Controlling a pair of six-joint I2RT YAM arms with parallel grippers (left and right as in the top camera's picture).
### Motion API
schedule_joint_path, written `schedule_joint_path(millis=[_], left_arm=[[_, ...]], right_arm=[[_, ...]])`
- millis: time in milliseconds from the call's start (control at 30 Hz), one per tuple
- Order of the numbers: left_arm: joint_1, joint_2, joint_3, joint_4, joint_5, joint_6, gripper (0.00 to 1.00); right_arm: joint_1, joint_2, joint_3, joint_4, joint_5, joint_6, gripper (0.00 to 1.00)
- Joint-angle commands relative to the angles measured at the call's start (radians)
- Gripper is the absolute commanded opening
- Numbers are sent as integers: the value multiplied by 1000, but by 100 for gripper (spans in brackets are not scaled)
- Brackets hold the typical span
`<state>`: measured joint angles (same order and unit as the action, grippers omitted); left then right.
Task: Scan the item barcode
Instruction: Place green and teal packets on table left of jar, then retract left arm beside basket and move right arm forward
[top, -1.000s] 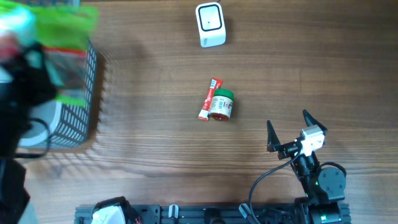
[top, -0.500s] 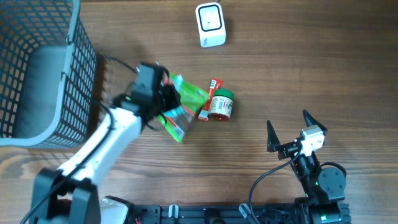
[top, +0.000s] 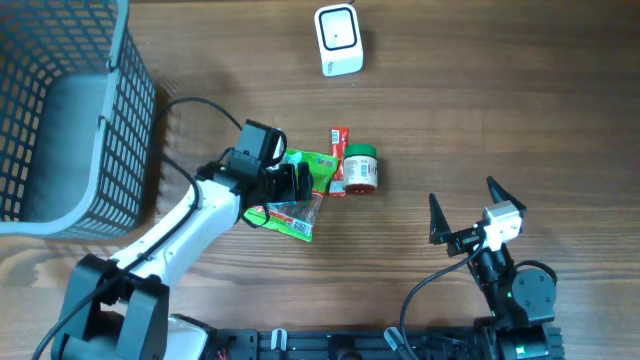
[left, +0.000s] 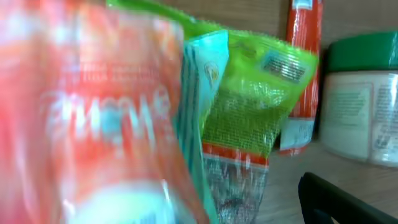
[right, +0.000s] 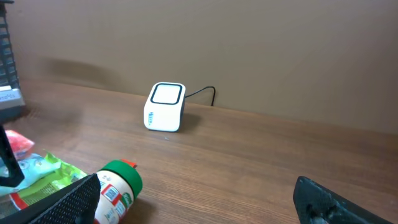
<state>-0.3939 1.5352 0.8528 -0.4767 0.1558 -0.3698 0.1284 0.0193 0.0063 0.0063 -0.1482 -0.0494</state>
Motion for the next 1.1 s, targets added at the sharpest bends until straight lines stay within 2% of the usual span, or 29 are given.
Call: schedule_joint_path(millis=[0,233,367,400,667,1067], left_arm=[[-3,2,72,-34,12,132,100],[-3,-19,108,-146,2,147,100],[12,-86,288,-361,-296,161,100],[36,-98,328,-386,-299,161,100],[347,-107,374,-358,-322,157,100],[368,-107,374,-358,-322,157,100]], right_arm=[[3,-5,-1,3,7,-3,100],[3,-5,-1,3,7,-3,100],[3,-5,-1,3,7,-3,100],[3,-5,-1,3,7,-3,100],[3,-5,-1,3,7,-3,100],[3,-5,-1,3,7,-3,100]])
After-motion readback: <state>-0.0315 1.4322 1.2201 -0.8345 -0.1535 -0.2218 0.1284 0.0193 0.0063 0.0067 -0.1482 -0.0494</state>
